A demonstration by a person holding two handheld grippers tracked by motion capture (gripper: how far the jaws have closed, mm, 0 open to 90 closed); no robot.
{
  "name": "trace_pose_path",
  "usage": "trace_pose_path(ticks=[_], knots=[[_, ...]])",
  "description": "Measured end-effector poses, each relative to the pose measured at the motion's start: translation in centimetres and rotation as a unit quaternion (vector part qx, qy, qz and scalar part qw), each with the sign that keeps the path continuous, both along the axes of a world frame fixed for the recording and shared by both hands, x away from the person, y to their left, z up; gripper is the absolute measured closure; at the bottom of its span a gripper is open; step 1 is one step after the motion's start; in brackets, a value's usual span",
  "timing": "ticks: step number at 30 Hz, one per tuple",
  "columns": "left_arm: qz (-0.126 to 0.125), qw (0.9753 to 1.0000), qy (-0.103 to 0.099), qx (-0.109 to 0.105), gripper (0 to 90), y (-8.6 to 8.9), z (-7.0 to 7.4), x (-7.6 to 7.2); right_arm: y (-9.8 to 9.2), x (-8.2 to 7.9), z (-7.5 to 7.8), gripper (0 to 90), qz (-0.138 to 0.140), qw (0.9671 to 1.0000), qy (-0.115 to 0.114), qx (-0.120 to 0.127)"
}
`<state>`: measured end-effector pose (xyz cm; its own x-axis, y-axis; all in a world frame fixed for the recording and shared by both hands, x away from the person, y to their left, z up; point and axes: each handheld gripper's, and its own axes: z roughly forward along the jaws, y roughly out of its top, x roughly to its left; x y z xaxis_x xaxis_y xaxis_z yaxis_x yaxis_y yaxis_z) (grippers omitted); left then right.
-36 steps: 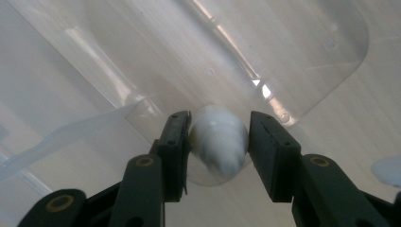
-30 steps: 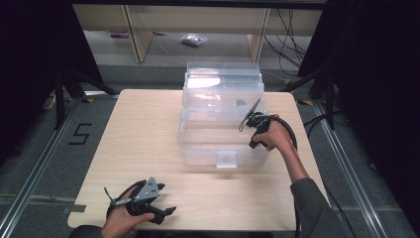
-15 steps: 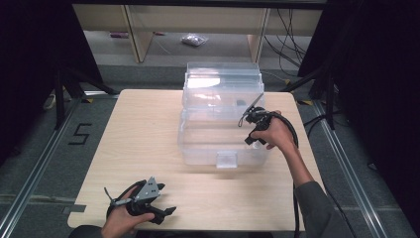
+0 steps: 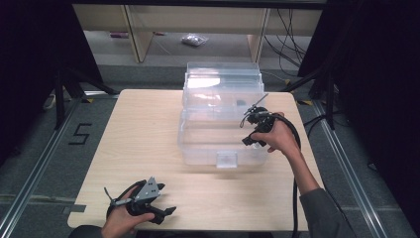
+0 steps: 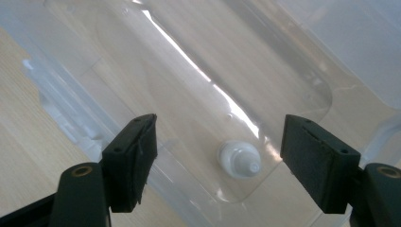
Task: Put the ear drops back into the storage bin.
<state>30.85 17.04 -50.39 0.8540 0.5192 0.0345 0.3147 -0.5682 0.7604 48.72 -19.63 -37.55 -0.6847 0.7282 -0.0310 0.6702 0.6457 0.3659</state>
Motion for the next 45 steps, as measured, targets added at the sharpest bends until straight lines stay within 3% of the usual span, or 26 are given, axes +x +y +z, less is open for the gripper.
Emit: trace_pose_path(ticks=[3, 5, 7, 9, 11, 12, 14, 15, 21, 22, 23, 25, 26, 27, 28, 30, 31, 32, 34, 37, 42, 45], knots=[[0.000, 1.0000, 0.000, 0.000, 15.0, 0.0, 0.0, 0.0, -0.1, -0.4, 0.2, 27.6, 0.002, 1.0000, -0.006, 0.008], [0.000, 1.0000, 0.001, 0.000, 15.0, 0.0, 0.0, 0.0, -0.3, -0.5, 0.3, 27.4, 0.021, 0.9994, -0.025, 0.015], [0.000, 1.0000, 0.001, 0.000, 15.0, 0.0, 0.0, 0.0, -0.3, -0.9, 0.5, 27.3, 0.011, 0.9995, -0.018, 0.022], [0.000, 1.0000, 0.001, 0.000, 15.0, 0.0, 0.0, 0.0, -0.5, -1.0, 0.5, 26.6, 0.018, 0.9991, -0.029, 0.024], [0.000, 1.0000, 0.001, 0.000, 15.0, 0.0, 0.0, 0.0, -0.6, -1.4, 0.7, 26.5, 0.003, 0.9995, -0.019, 0.024], [0.004, 1.0000, 0.002, -0.007, 15.0, -0.1, -0.1, 0.0, -0.7, -1.5, 0.7, 26.4, 0.013, 0.9992, -0.024, 0.029], [0.000, 1.0000, 0.001, 0.000, 15.0, 0.0, 0.0, 0.0, -0.8, -1.7, 0.7, 26.2, 0.017, 0.9989, -0.027, 0.034], [0.005, 0.9999, 0.002, -0.009, 15.0, -0.1, -0.1, -0.1, -0.8, -2.0, 0.8, 26.2, 0.004, 0.9991, -0.024, 0.035], [0.005, 0.9999, 0.003, -0.009, 15.0, -0.1, -0.1, 0.0, -1.2, -2.7, 0.9, 26.0, 0.011, 0.9983, -0.032, 0.048], [0.006, 0.9999, 0.003, -0.009, 15.0, -0.1, -0.1, 0.0, -1.3, -2.7, 0.9, 26.0, 0.019, 0.9978, -0.044, 0.046], [0.005, 0.9999, 0.003, -0.009, 15.0, -0.1, -0.1, 0.0, -1.2, -3.0, 1.0, 25.9, 0.005, 0.9982, -0.033, 0.049], [0.005, 0.9999, 0.002, -0.009, 15.0, -0.1, -0.1, 0.0, -1.3, -3.1, 0.9, 25.8, 0.023, 0.9972, -0.048, 0.052], [0.005, 0.9999, 0.002, -0.009, 15.0, -0.1, -0.1, -0.1, -1.2, -3.4, 1.0, 25.8, 0.011, 0.9978, -0.037, 0.054], [0.005, 0.9999, 0.002, -0.008, 15.0, -0.1, -0.1, -0.1, -1.3, -3.3, 0.9, 25.7, 0.028, 0.9966, -0.054, 0.056], [0.005, 0.9999, 0.002, -0.008, 15.0, -0.1, -0.1, 0.0, -1.3, -3.4, 0.8, 25.6, 0.029, 0.9963, -0.055, 0.059], [0.006, 0.9999, 0.002, -0.009, 15.0, -0.1, -0.1, -0.1, -1.2, -3.9, 0.9, 25.6, 0.013, 0.9974, -0.037, 0.061], [0.005, 0.9999, 0.002, -0.009, 15.0, -0.1, -0.1, 0.0, -1.3, -3.7, 0.8, 25.5, 0.027, 0.9962, -0.055, 0.063], [0.005, 0.9999, 0.002, -0.008, 15.0, -0.1, -0.1, 0.0, -1.2, -4.0, 0.8, 25.4, 0.019, 0.9970, -0.045, 0.060], [0.005, 0.9999, 0.003, -0.009, 15.0, -0.1, -0.1, 0.0, -1.3, -4.0, 0.7, 25.3, 0.028, 0.9959, -0.056, 0.065], [0.005, 1.0000, 0.002, -0.008, 15.0, -0.1, -0.1, -0.1, -1.1, -4.6, 0.7, 25.1, 0.022, 0.9965, -0.045, 0.067], [0.001, 1.0000, 0.001, 0.000, 15.0, 0.0, 0.0, 0.0, -1.2, -5.1, 0.6, 25.0, 0.037, 0.9948, -0.061, 0.072], [0.005, 1.0000, 0.002, -0.008, 15.0, -0.1, -0.1, -0.1, -1.2, -5.6, 0.6, 24.9, 0.031, 0.9950, -0.055, 0.077]])
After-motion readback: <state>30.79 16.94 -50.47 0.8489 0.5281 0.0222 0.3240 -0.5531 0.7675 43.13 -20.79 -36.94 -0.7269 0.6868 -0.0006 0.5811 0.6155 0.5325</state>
